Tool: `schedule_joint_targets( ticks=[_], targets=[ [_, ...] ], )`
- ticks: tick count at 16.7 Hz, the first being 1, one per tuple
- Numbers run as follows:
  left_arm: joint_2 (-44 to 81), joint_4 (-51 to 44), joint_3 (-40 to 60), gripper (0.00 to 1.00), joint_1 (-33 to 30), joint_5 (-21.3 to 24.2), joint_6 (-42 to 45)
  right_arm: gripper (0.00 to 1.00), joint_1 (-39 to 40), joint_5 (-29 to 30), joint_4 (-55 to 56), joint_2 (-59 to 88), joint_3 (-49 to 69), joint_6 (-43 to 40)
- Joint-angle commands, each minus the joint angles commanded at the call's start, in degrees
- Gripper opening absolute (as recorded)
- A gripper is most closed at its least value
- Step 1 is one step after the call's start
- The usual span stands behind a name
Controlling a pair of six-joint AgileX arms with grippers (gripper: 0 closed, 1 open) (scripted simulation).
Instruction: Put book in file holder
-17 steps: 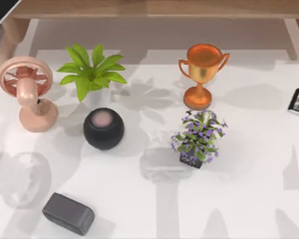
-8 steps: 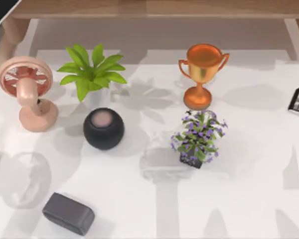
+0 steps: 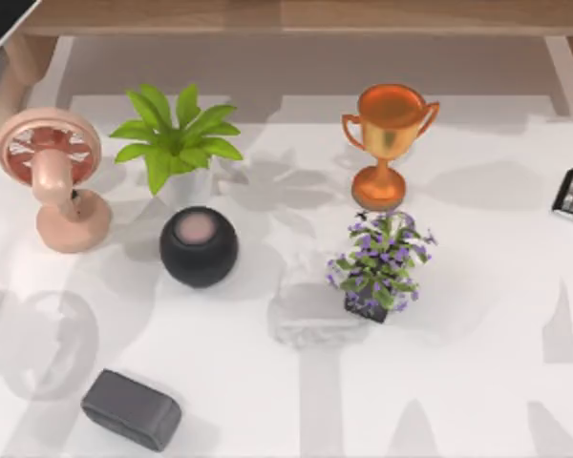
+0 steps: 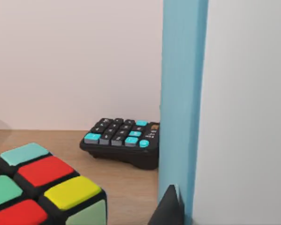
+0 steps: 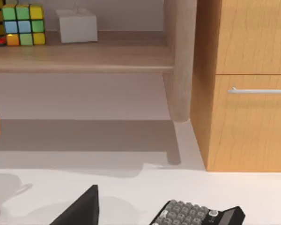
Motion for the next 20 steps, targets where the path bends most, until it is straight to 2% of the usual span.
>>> schedule_joint_targets(
  ticks=[6,14,20],
  targets=[
    [0.1,-0.2,0.2,0.00,-0.2,0.0,0.1,1.00,0.0,0.0,0.0,0.0,0.0,0.0],
    [3.3,-6.0,9.3,0.00,-0.2,0.0,0.0,1.00,0.0,0.0,0.0,0.0,0.0,0.0],
    [1.7,-6.1,8.4,0.00,-0.3,0.9,0.7,1.00,0.0,0.0,0.0,0.0,0.0,0.0]
  ],
)
